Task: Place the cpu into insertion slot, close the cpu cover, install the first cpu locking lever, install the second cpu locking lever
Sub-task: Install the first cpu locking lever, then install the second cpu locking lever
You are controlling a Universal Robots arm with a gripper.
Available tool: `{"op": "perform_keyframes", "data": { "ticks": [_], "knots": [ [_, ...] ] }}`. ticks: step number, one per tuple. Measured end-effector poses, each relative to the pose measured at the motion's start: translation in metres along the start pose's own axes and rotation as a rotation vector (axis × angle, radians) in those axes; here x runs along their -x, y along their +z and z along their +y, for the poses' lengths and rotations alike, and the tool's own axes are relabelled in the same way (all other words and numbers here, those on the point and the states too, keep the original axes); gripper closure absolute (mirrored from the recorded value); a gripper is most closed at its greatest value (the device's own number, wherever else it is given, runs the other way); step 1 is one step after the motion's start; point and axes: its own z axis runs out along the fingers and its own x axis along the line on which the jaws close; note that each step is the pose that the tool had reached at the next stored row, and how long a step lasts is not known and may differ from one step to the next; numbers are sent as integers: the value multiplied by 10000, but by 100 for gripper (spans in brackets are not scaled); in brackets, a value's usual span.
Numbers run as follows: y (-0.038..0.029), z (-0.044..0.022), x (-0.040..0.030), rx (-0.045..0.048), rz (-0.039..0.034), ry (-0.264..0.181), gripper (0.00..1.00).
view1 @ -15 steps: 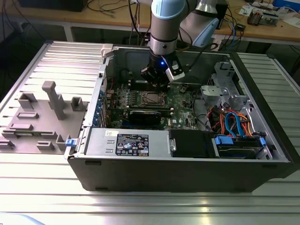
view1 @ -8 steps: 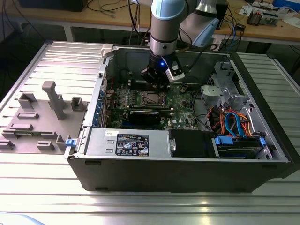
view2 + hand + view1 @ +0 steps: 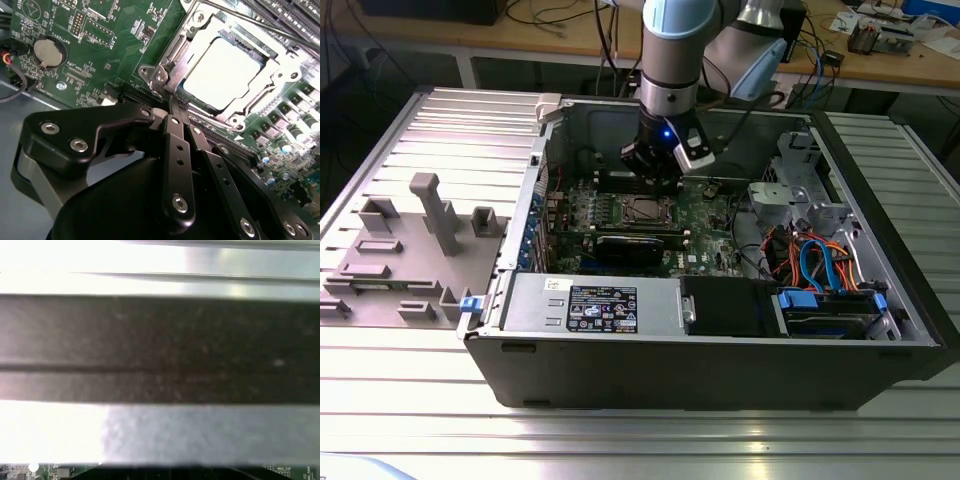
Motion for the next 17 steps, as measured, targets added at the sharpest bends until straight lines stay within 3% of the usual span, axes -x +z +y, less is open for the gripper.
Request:
{"op": "perform_keyframes", "data": {
  "ticks": [17],
  "knots": [
    [-10, -24, 0, -22, 0, 0, 89]
  ]
}}
